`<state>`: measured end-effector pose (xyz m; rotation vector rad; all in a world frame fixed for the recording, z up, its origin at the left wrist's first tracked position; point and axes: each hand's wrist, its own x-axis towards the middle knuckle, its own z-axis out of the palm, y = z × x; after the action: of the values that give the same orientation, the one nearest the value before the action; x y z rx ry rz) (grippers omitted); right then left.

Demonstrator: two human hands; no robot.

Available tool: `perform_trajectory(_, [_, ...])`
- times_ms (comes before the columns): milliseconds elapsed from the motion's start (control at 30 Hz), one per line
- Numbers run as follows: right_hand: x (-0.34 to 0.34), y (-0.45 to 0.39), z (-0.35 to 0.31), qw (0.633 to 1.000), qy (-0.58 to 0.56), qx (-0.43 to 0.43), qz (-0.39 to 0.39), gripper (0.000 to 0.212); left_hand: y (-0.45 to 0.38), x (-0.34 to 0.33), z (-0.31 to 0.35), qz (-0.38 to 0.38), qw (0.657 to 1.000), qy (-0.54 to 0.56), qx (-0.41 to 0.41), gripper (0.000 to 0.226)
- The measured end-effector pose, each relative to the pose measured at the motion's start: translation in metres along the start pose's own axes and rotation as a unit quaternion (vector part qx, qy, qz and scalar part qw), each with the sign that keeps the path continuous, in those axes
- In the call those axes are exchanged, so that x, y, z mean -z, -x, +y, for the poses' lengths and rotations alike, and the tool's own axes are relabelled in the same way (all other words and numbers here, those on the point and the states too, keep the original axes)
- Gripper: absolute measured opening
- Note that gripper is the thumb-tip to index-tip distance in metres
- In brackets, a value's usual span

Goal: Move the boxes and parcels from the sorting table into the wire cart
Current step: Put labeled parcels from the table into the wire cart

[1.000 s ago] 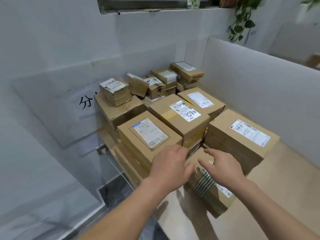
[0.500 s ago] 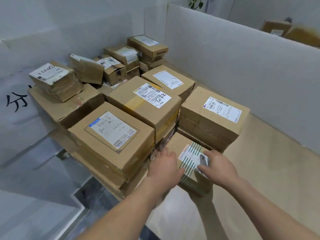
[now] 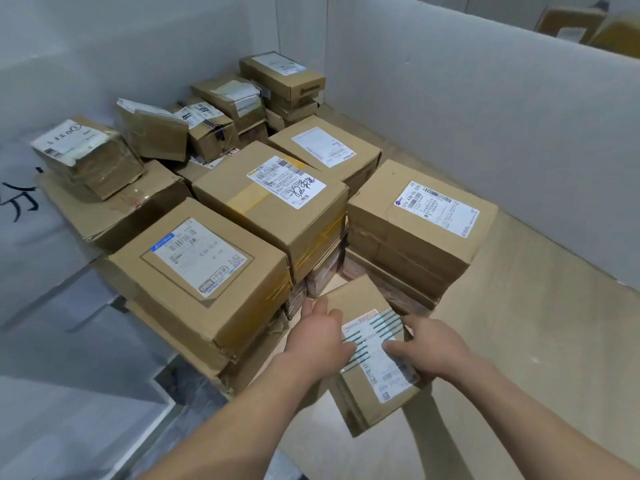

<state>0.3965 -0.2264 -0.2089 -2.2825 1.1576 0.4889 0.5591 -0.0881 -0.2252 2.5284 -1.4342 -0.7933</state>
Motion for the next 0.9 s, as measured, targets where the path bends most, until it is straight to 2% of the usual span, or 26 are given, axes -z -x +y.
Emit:
perform_trajectory(267, [-0.03,0.018,0.018,0.998,-0.048,0.032,-0.031,0.061,0.026,-0.018,0.011,-0.006,1.0,-0.002,0.007,0.066])
perform_trajectory(367, [-0.034,0.024,0.021,0.997,-0.061,0.039,-0.04,0.059,0.039,-0.022,0.016,-0.004,1.0,-0.006,0.016,0.068])
perform_trajectory(633, [-0.041,0.041,0.025,0.995,-0.053,0.066,-0.045,0.061,0.073,-0.038,0.029,0.002,0.998,0.017,0.06,0.061])
perform_trajectory(900, [-0.057,0.053,0.022,0.992,-0.065,0.09,-0.062,0.053,0.114,-0.075,0.023,0.1,0.983,0.083,0.133,0.054])
